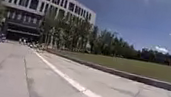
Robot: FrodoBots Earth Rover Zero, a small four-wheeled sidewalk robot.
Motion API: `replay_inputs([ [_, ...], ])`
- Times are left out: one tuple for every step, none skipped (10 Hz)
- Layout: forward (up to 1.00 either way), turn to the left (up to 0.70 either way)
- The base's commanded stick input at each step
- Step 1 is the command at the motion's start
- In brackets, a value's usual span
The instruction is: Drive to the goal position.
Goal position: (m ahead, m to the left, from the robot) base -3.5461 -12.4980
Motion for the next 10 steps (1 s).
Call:
replay_inputs([
  [0.70, -0.32],
  [0.70, -0.32],
  [0.70, -0.32],
  [0.70, -0.32],
  [0.70, -0.32],
  [0.70, -0.32],
  [0.70, -0.32],
  [0.70, -0.32],
  [0.70, -0.32],
  [0.70, -0.32],
])
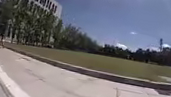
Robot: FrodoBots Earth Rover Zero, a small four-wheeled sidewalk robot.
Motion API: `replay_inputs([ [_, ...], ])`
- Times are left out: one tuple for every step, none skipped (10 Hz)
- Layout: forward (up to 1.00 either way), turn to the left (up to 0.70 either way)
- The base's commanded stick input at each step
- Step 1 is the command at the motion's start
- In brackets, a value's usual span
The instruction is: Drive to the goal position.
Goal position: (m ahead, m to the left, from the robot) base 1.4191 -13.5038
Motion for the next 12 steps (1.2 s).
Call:
replay_inputs([
  [0.70, -0.32],
  [0.70, -0.32],
  [0.70, -0.32],
  [0.70, -0.32],
  [0.70, -0.32],
  [0.70, -0.32],
  [0.70, -0.32],
  [0.70, -0.32],
  [0.70, -0.32],
  [0.70, -0.32],
  [0.70, -0.32],
  [0.70, -0.32],
])
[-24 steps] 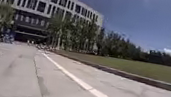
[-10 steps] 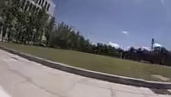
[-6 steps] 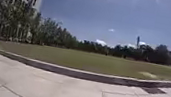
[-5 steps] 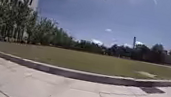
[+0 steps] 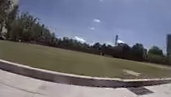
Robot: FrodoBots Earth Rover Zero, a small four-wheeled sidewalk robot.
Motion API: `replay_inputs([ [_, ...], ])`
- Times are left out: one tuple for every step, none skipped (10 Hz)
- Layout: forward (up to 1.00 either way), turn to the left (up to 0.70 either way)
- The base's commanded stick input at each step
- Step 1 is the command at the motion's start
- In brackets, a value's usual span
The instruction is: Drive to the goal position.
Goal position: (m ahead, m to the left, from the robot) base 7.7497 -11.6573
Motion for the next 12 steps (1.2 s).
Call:
replay_inputs([
  [0.70, -0.32],
  [0.70, -0.32],
  [0.70, -0.32],
  [0.70, -0.32],
  [0.70, -0.32],
  [0.70, -0.32],
  [0.70, -0.32],
  [0.70, -0.32],
  [0.70, -0.32],
  [0.70, -0.32],
  [0.70, -0.32],
  [0.70, -0.32],
])
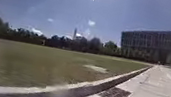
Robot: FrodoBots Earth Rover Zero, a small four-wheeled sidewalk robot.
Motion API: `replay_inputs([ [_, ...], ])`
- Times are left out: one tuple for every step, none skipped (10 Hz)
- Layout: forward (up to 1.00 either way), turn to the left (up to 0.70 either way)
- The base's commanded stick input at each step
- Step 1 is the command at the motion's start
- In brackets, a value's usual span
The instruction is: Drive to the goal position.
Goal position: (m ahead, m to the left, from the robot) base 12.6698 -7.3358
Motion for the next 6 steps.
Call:
replay_inputs([
  [0.70, -0.32],
  [0.70, -0.32],
  [0.70, -0.32],
  [0.70, -0.32],
  [0.70, -0.32],
  [0.70, -0.32],
])
